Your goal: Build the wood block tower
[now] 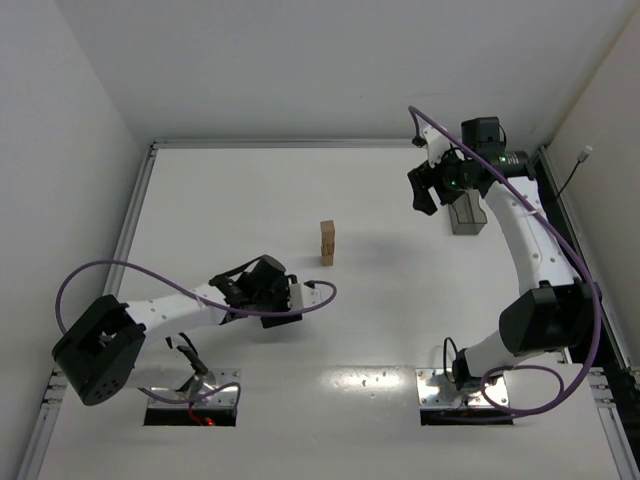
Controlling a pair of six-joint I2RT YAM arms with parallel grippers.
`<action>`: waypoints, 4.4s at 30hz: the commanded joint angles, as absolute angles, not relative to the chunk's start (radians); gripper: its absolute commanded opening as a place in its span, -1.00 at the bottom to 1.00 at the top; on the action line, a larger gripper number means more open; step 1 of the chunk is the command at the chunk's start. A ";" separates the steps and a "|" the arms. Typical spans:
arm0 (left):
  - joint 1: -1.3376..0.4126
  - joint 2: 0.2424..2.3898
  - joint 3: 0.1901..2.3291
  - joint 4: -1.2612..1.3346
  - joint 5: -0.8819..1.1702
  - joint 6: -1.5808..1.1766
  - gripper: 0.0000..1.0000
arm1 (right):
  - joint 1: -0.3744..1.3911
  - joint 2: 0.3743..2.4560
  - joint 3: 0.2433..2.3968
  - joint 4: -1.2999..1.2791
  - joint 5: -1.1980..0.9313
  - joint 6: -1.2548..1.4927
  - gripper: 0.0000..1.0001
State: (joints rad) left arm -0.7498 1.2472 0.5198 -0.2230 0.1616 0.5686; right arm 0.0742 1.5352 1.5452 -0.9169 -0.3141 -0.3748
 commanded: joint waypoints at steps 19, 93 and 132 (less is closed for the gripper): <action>-0.752 0.743 0.502 0.049 0.160 0.200 -1.00 | 0.080 1.604 1.702 -1.087 -0.832 -0.483 0.37; -0.638 1.844 2.123 -1.179 0.366 0.308 -1.00 | -0.003 1.615 1.698 -1.104 -0.922 -0.495 0.35; -0.578 2.017 2.232 -1.299 0.514 0.643 -0.96 | -0.003 1.652 1.707 -1.095 -0.913 -0.495 0.35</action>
